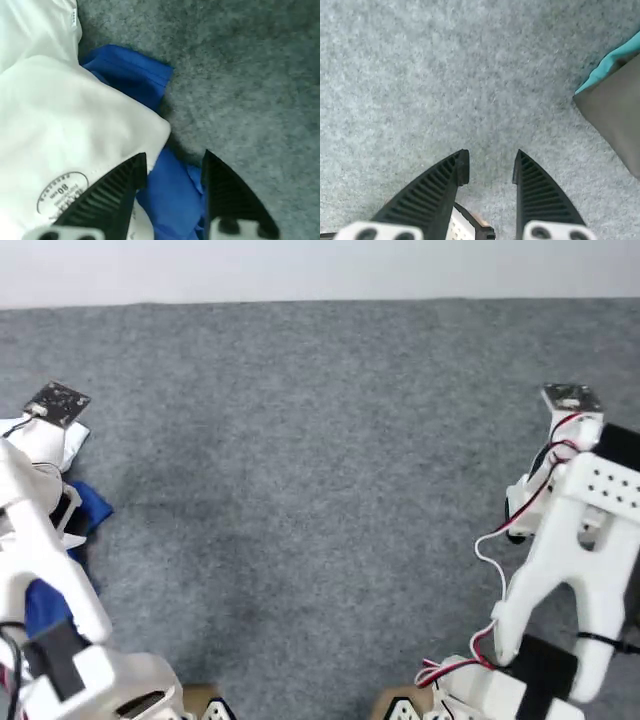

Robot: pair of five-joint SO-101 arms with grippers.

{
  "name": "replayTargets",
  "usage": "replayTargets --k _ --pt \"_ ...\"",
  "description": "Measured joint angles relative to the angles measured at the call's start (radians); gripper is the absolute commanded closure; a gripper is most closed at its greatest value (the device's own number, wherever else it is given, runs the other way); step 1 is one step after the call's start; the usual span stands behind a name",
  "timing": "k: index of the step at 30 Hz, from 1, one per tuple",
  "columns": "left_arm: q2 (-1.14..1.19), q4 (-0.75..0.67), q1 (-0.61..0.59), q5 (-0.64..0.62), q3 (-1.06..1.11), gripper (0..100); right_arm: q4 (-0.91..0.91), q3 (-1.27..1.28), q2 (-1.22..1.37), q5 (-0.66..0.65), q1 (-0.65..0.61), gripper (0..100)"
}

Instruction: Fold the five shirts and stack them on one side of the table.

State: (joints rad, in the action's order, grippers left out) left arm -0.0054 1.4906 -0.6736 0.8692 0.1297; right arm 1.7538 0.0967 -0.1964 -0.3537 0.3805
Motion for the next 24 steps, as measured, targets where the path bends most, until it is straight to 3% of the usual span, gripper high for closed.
replayTargets --k 8,13,19,24 --pt "0.166 -0.084 -0.086 0.133 -0.032 81 0.000 0.017 -0.018 0.000 0.000 85.2" --pt "0.269 -0.166 -0.098 0.155 -0.035 82 0.000 0.017 -0.018 0.000 0.000 85.2" --pt "0.364 -0.235 -0.097 0.137 -0.041 99 0.000 0.017 -0.018 0.005 0.000 85.2" --pt "0.365 -0.238 -0.074 0.129 -0.041 100 0.000 0.017 -0.018 0.011 0.000 85.2"
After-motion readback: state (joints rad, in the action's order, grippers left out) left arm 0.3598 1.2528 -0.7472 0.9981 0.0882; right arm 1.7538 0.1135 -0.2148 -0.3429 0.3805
